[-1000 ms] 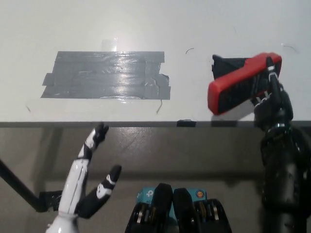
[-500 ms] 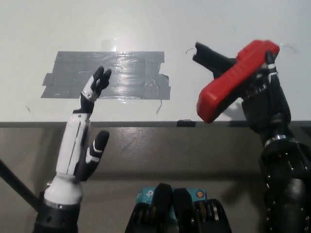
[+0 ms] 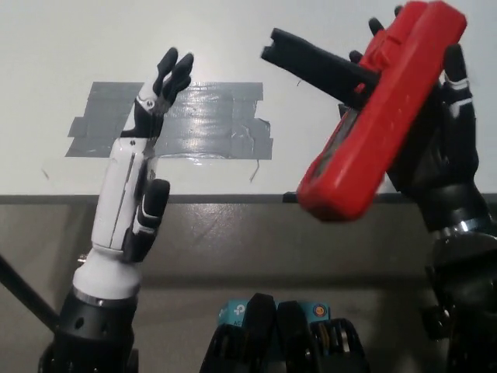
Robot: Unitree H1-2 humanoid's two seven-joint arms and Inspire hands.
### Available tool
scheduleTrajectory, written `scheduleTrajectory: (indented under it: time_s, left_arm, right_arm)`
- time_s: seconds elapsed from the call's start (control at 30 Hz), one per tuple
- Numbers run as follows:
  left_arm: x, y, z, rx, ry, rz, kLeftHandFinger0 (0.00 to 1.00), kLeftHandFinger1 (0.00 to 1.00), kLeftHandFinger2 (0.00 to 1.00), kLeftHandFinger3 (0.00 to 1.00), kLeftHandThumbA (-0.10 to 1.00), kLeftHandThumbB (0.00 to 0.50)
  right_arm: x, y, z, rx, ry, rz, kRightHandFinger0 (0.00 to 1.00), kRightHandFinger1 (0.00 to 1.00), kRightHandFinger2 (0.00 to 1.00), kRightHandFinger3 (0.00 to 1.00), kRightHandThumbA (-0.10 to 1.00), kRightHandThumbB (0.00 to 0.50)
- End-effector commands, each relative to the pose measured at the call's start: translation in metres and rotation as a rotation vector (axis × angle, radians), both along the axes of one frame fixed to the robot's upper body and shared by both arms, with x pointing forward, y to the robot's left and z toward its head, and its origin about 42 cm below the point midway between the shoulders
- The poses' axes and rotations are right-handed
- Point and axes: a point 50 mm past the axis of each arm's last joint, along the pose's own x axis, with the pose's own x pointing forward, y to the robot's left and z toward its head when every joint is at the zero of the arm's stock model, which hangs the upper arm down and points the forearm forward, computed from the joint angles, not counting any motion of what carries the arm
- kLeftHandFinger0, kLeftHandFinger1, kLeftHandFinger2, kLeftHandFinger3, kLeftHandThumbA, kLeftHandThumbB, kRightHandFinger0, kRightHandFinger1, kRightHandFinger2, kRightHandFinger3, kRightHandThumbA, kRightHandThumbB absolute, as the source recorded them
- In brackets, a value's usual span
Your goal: The robot first picks the multimeter with right hand and then unfolds the black stand on the back of it using left hand
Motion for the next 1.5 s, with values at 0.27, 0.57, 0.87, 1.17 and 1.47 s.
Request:
scheduleTrajectory:
  time_s: [0.27,0.57,0.87,1.17,1.47]
  left_arm:
    - [-0.015,-0.02,0.017,0.026,-0.055,-0.073,1.0,1.0,1.0,1.0,1.0,0.36]
    - [-0.046,-0.019,0.028,0.047,-0.238,-0.022,1.0,1.0,1.0,1.0,1.0,0.347]
    - [-0.058,-0.02,0.042,0.037,-0.306,0.004,1.0,1.0,1.0,1.0,1.0,0.43]
    - [-0.043,-0.022,0.031,0.076,-0.276,0.008,1.0,1.0,1.0,1.0,1.0,0.354]
    - [-0.034,-0.021,0.028,0.084,-0.246,-0.007,1.0,1.0,1.0,1.0,1.0,0.384]
  right_arm:
    - [-0.027,0.009,0.01,0.074,-0.132,0.177,0.0,0.05,0.36,0.15,-0.1,0.169]
    - [-0.029,0.002,-0.001,0.07,-0.098,0.155,0.0,0.13,0.62,0.41,-0.1,0.166]
    - [-0.027,-0.003,-0.003,0.058,-0.098,0.137,0.0,0.16,0.63,0.49,-0.1,0.168]
    - [-0.031,0.002,-0.003,0.036,-0.1,0.13,0.0,0.11,0.57,0.39,-0.1,0.194]
    - [-0.035,0.003,-0.002,0.013,-0.158,0.158,0.0,0.31,0.82,0.78,-0.1,0.162]
